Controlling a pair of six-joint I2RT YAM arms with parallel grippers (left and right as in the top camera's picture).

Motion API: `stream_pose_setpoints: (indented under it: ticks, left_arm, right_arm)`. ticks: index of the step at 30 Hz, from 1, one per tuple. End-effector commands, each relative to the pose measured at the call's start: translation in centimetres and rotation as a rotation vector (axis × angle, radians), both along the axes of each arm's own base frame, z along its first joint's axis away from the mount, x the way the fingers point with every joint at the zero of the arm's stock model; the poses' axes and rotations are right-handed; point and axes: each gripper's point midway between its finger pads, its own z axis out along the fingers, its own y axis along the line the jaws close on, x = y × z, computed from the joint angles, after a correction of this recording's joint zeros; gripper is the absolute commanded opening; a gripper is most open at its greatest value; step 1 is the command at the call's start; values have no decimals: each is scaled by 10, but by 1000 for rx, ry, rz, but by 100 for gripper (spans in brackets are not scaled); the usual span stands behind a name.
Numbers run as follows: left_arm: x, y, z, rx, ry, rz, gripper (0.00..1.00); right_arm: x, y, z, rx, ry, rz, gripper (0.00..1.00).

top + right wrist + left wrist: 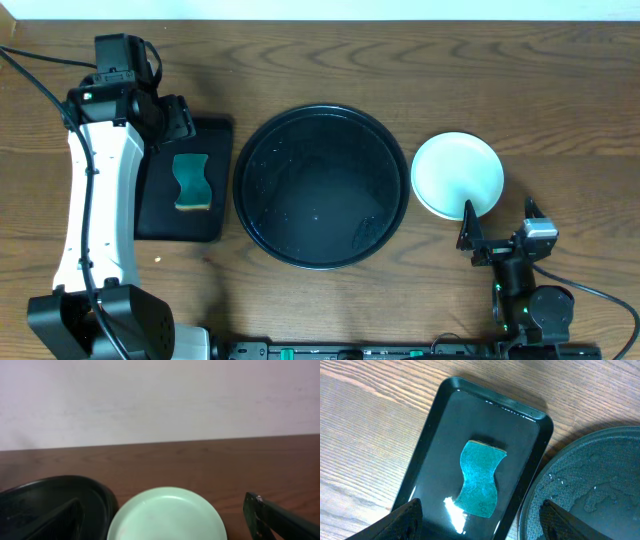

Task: Clean dirty plates on tray and stack at the side

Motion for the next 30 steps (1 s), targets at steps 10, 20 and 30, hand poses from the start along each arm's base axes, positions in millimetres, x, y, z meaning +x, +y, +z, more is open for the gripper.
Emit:
stream_pose_setpoints:
  ticks: [10, 20, 30]
  left_arm:
    - [1, 1, 1, -1, 0, 0, 75]
    - [1, 1, 0, -1, 2, 0, 75]
    - [-22, -7, 45, 28, -124, -15, 75]
  right_arm:
    - [-1, 4, -20, -3, 79, 17, 99]
    - [-1, 4, -20, -3, 80, 17, 99]
    - [-1, 4, -20, -3, 80, 17, 99]
